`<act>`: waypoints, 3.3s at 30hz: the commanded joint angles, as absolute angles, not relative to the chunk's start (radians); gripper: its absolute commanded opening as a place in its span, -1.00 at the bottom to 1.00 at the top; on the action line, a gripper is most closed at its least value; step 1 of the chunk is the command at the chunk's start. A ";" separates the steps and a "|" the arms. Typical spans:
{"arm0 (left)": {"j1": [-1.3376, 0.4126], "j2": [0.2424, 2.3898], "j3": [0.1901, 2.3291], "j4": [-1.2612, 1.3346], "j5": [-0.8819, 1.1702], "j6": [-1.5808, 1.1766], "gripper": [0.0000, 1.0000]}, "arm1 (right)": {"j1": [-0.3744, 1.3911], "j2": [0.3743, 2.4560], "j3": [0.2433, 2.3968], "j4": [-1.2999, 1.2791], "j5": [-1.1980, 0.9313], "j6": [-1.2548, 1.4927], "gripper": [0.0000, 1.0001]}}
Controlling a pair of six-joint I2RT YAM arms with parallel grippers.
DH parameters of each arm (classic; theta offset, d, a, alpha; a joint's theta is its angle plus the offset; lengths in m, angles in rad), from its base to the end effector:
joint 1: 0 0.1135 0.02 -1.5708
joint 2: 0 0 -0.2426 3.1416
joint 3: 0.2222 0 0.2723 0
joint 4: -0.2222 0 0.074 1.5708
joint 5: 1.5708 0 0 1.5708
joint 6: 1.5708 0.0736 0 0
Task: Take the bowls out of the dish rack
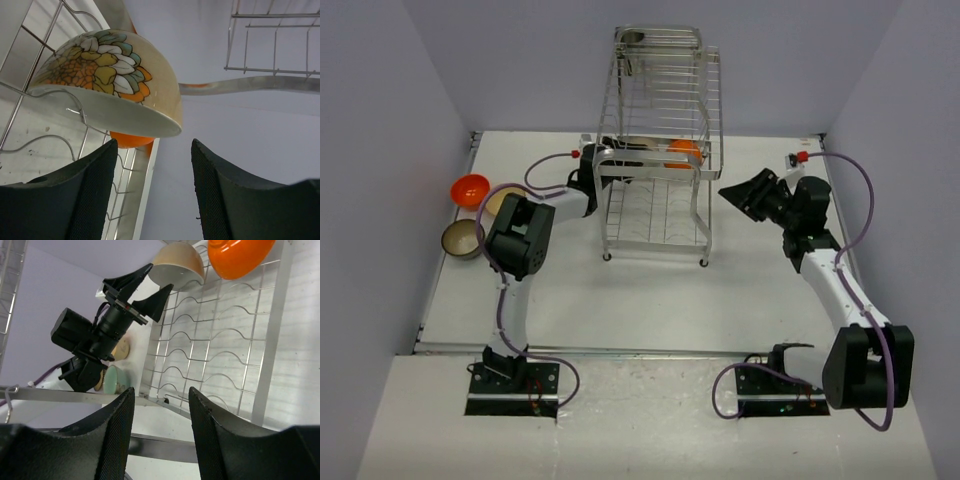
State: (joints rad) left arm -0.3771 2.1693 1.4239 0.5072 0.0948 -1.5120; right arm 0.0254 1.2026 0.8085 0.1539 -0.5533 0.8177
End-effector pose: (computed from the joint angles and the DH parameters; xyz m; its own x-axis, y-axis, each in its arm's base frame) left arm 0.4955 -0.2037 0.1431 -0.4642 -0.8850 -0.0348 -0.1924 0.1391 -0.9714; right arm 0.3326 0.0471 0.2608 -0.5507 0.6069 -0.5731 -0.1902 0.5772 0.7941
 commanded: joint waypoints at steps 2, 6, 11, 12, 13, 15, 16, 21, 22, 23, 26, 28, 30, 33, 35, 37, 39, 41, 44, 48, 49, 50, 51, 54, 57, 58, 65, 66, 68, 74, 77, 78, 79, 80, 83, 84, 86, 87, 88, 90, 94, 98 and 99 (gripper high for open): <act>-0.393 2.244 1.554 0.531 0.052 -1.539 0.23 | -0.029 1.178 0.773 0.213 -0.598 0.790 -0.03; -0.394 2.292 1.632 0.511 0.040 -1.534 0.23 | -0.058 1.169 0.746 0.233 -0.620 0.778 -0.03; -0.394 2.329 1.690 0.483 0.017 -1.532 0.23 | -0.089 1.166 0.727 0.245 -0.647 0.775 -0.03; -0.394 2.332 1.695 0.474 0.012 -1.532 0.16 | -0.094 1.166 0.723 0.244 -0.649 0.775 -0.03; -0.394 2.335 1.698 0.466 0.008 -1.532 0.11 | -0.097 1.164 0.719 0.251 -0.650 0.776 -0.03; -0.397 2.332 1.700 0.442 -0.021 -1.526 0.03 | -0.097 1.154 0.713 0.259 -0.658 0.776 -0.03; -0.399 2.332 1.698 0.445 -0.026 -1.525 -0.02 | -0.097 1.151 0.703 0.265 -0.658 0.778 -0.03; -0.410 2.332 1.690 0.431 -0.049 -1.531 -0.44 | -0.098 1.127 0.690 0.287 -0.663 0.784 -0.03; -0.416 2.330 1.686 0.434 -0.054 -1.531 -0.56 | -0.098 1.127 0.689 0.285 -0.661 0.784 -0.03; -0.417 2.329 1.678 0.437 -0.058 -1.531 -0.61 | -0.101 1.126 0.686 0.285 -0.663 0.784 -0.03; -0.423 2.321 1.657 0.466 -0.078 -1.539 -0.72 | -0.100 1.120 0.667 0.296 -0.666 0.784 -0.03; -0.423 2.324 1.652 0.466 -0.080 -1.545 -0.80 | -0.100 1.112 0.654 0.305 -0.667 0.788 -0.03; -0.425 2.324 1.637 0.482 -0.080 -1.548 -0.93 | -0.101 1.108 0.646 0.310 -0.667 0.787 -0.03; -0.428 2.312 1.597 0.531 -0.077 -1.562 -1.00 | -0.101 1.108 0.640 0.310 -0.669 0.784 -0.03; -0.431 2.298 1.542 0.587 -0.077 -1.572 -1.00 | -0.103 1.115 0.637 0.310 -0.673 0.781 -0.03; -0.431 2.284 1.502 0.636 -0.066 -1.566 -1.00 | -0.101 1.120 0.629 0.310 -0.678 0.776 -0.03; -0.431 2.272 1.464 0.747 -0.043 -1.566 -1.00 | -0.103 1.121 0.623 0.310 -0.675 0.770 -0.03; -0.431 2.270 1.402 0.890 -0.026 -1.569 -1.00 | -0.103 1.121 0.614 0.311 -0.675 0.767 -0.03; -0.431 2.276 1.326 1.083 -0.011 -1.589 -1.00 | -0.103 1.124 0.606 0.316 -0.687 0.765 -0.03; -0.433 2.350 1.301 1.375 0.029 -1.626 -1.00 | -0.103 1.129 0.594 0.318 -0.690 0.758 -0.04; -0.433 2.362 1.302 1.405 0.035 -1.632 -1.00 | -0.103 1.132 0.592 0.318 -0.692 0.759 -0.03; -0.433 2.387 1.308 1.434 0.041 -1.647 -1.00 | -0.103 1.134 0.589 0.319 -0.695 0.758 -0.03; -0.431 2.402 1.319 1.507 0.051 -1.647 -1.00 | -0.103 1.137 0.584 0.321 -0.695 0.758 -0.03; -0.431 2.444 1.373 1.578 0.089 -1.655 -1.00 | -0.103 1.140 0.577 0.327 -0.699 0.759 -0.03; -0.430 2.454 1.413 1.612 0.118 -1.647 -1.00 | -0.104 1.140 0.574 0.328 -0.699 0.761 -0.04; -0.428 2.454 1.422 1.618 0.129 -1.644 -1.00 | -0.103 1.140 0.574 0.330 -0.699 0.761 -0.04; -0.420 2.412 1.396 1.641 0.138 -1.640 -1.00 | -0.103 1.157 0.569 0.351 -0.713 0.775 -0.04; -0.420 2.402 1.384 1.646 0.135 -1.635 -1.00 | -0.103 1.160 0.568 0.356 -0.716 0.778 -0.04; -0.416 2.384 1.353 1.647 0.132 -1.629 -1.00 | -0.103 1.161 0.563 0.368 -0.722 0.784 -0.04; -0.405 2.347 1.333 1.667 0.144 -1.620 -1.00 | -0.103 1.158 0.560 0.374 -0.729 0.792 -0.04; -0.400 2.330 1.339 1.675 0.158 -1.617 -1.00 | -0.103 1.155 0.564 0.374 -0.733 0.795 -0.04; -0.399 2.324 1.339 1.677 0.158 -1.617 -1.00 | -0.103 1.151 0.565 0.373 -0.732 0.793 -0.04; -0.396 2.313 1.341 1.677 0.166 -1.612 -1.00 | -0.103 1.149 0.563 0.371 -0.730 0.793 -0.04; -0.394 2.307 1.338 1.674 0.166 -1.614 -1.00 | -0.103 1.147 0.566 0.370 -0.730 0.793 -0.04; -0.384 2.301 1.356 1.681 0.190 -1.614 -1.00 | -0.103 1.140 0.568 0.370 -0.735 0.796 -0.04; -0.374 2.304 1.368 1.681 0.195 -1.615 -1.00 | -0.103 1.137 0.571 0.365 -0.733 0.795 -0.04; -0.365 2.318 1.399 1.669 0.204 -1.620 -1.00 | -0.103 1.135 0.574 0.361 -0.735 0.795 -0.04; -0.357 2.333 1.426 1.672 0.212 -1.629 -1.00 | -0.103 1.132 0.577 0.354 -0.735 0.793 -0.04; -0.351 2.342 1.446 1.675 0.222 -1.629 -1.00 | -0.103 1.129 0.581 0.350 -0.738 0.790 -0.04; -0.341 2.358 1.497 1.658 0.241 -1.632 -1.00 | -0.103 1.121 0.587 0.333 -0.729 0.781 -0.04; -0.322 2.368 1.570 1.615 0.279 -1.628 -1.00 | -0.103 1.121 0.597 0.324 -0.730 0.775 -0.04; -0.310 2.326 1.542 1.608 0.290 -1.618 -1.00 | -0.103 1.132 0.597 0.333 -0.732 0.779 -0.04; -0.308 2.315 1.525 1.614 0.290 -1.617 -1.00 | -0.103 1.134 0.598 0.336 -0.733 0.781 -0.05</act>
State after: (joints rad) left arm -0.3202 2.3966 1.5169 1.2350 0.2596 -1.6314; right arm -0.0986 1.1385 0.5625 0.3214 -0.7078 0.7910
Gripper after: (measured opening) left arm 0.104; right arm 0.480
